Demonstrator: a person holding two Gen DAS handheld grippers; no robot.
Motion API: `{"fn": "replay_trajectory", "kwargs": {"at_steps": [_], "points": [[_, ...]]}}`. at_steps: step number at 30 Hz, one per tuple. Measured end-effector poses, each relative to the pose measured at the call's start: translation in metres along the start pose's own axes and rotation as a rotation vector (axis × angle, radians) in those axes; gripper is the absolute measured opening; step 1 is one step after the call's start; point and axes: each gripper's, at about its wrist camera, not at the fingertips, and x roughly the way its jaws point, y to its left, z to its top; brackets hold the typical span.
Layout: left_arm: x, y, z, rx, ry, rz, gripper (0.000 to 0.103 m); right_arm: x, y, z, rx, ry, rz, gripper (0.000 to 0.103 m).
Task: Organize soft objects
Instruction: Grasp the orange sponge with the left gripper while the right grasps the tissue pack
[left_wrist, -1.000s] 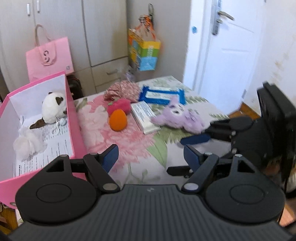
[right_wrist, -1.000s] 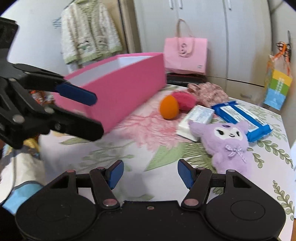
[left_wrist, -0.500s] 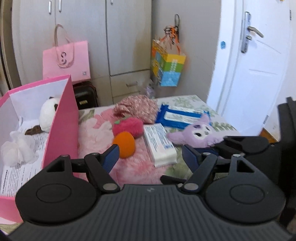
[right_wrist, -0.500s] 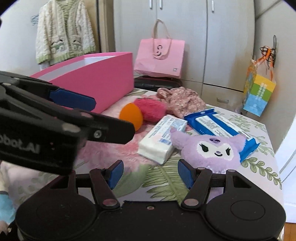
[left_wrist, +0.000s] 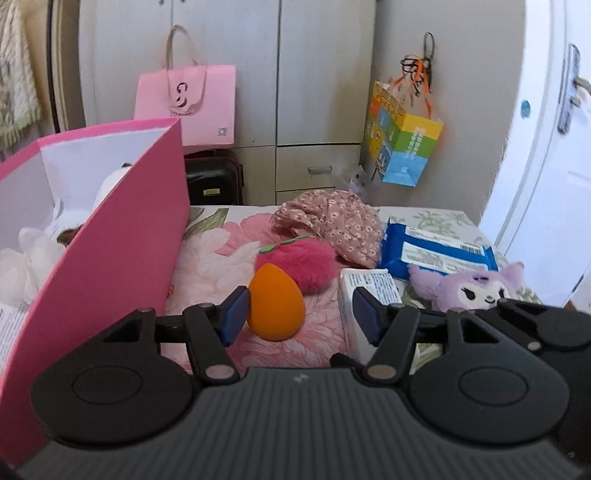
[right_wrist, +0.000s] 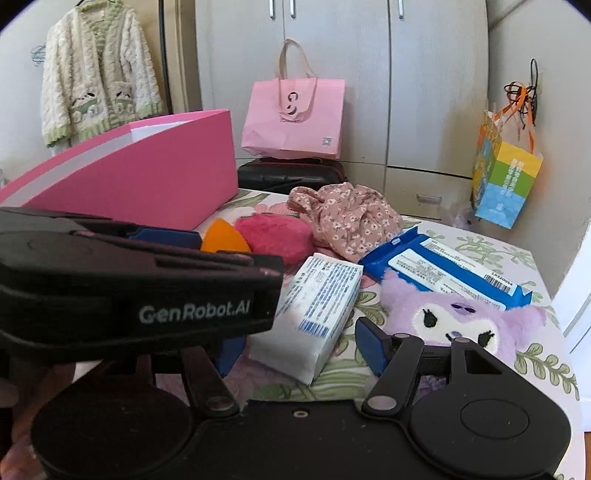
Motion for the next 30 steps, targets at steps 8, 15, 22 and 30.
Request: {"fn": "replay_trajectory", "kwargs": {"at_steps": [8,15,22,30], "points": [[0.009,0.007,-0.006,-0.025,0.005,0.067,0.060,-0.004,-0.003,-0.002,0.019,-0.015,-0.021,0.049],[0.010,0.012,-0.013,-0.052,-0.021,0.108,0.039,0.005,0.001,0.002,-0.001,-0.010,-0.067,0.057],[0.006,0.014,-0.015,-0.076,-0.036,0.102,0.037,0.007,0.001,0.004,0.025,-0.029,-0.076,0.044],[-0.020,0.011,-0.018,-0.058,-0.041,0.058,0.037,-0.016,0.010,-0.006,0.060,-0.051,-0.061,0.044]]}}
